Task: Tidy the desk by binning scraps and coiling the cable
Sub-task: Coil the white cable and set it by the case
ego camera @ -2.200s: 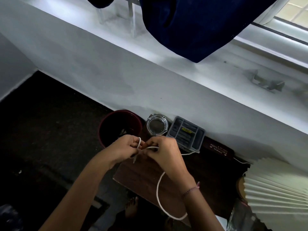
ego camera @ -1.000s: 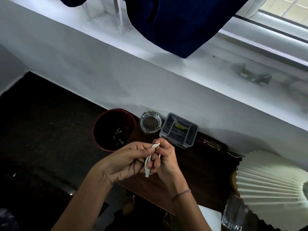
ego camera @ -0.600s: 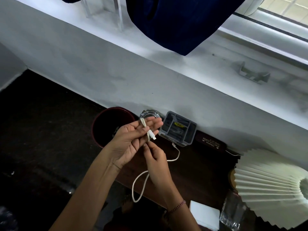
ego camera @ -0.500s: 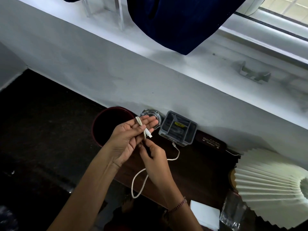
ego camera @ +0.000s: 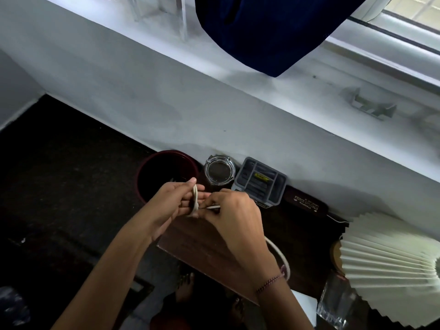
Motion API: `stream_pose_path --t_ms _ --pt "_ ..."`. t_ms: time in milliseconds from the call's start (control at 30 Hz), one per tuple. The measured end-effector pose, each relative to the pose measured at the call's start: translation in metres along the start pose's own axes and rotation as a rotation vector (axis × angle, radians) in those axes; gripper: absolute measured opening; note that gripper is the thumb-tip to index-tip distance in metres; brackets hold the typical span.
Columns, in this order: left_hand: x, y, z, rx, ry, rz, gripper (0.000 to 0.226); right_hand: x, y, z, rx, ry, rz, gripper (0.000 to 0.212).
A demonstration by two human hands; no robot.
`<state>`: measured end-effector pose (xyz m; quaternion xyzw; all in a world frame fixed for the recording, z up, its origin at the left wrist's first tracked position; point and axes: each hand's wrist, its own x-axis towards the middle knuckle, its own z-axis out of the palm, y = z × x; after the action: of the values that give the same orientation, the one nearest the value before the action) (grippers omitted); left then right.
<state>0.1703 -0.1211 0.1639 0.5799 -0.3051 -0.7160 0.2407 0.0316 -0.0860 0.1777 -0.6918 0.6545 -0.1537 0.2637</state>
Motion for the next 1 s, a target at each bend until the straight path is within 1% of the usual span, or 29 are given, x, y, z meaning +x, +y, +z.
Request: stream_pose_path --t_ms 100,133,200,300,367,433,600,700,833,867,967,1000 --pt "0.002 0.000 -0.001 0.008 -0.058 -0.094 0.045 0.008 0.002 -0.009 -0.011 -0.108 -0.011 0.019" --pt "0.002 0.000 0.000 0.018 -0.081 -0.112 0.045 0.011 0.002 -0.012 -0.006 -0.149 -0.013 0.023" --pt "0.001 0.000 0.003 0.005 -0.143 -0.155 0.038 0.017 0.004 -0.019 0.044 -0.234 -0.012 0.027" --pt "-0.001 -0.002 0.006 -0.077 -0.329 -0.243 0.049 0.027 0.011 -0.028 0.152 -0.343 -0.080 0.026" --pt "-0.003 -0.005 0.007 -0.056 -0.452 -0.287 0.055 0.033 0.017 -0.033 0.215 -0.418 -0.147 0.025" --pt "-0.005 -0.007 0.007 -0.080 -0.539 -0.322 0.058 0.039 0.024 -0.035 0.290 -0.450 -0.160 0.022" --pt "-0.006 -0.008 0.008 -0.252 -0.662 -0.311 0.053 0.041 0.045 -0.030 0.626 -0.455 -0.077 0.015" --pt "-0.006 -0.005 0.012 -0.309 -0.743 -0.284 0.050 0.034 0.056 -0.021 0.866 -0.406 -0.020 0.012" --pt "-0.007 -0.004 0.025 -0.278 -0.727 -0.178 0.038 0.023 0.063 -0.008 1.157 -0.304 0.101 0.012" --pt "-0.007 -0.004 0.028 -0.287 -0.727 -0.159 0.037 0.021 0.064 -0.004 1.191 -0.278 0.141 0.015" --pt "-0.003 -0.003 0.036 -0.344 -0.717 -0.125 0.037 0.013 0.073 0.009 1.271 -0.225 0.242 0.034" --pt "-0.001 -0.003 0.038 -0.357 -0.709 -0.114 0.036 0.010 0.074 0.011 1.318 -0.218 0.280 0.035"
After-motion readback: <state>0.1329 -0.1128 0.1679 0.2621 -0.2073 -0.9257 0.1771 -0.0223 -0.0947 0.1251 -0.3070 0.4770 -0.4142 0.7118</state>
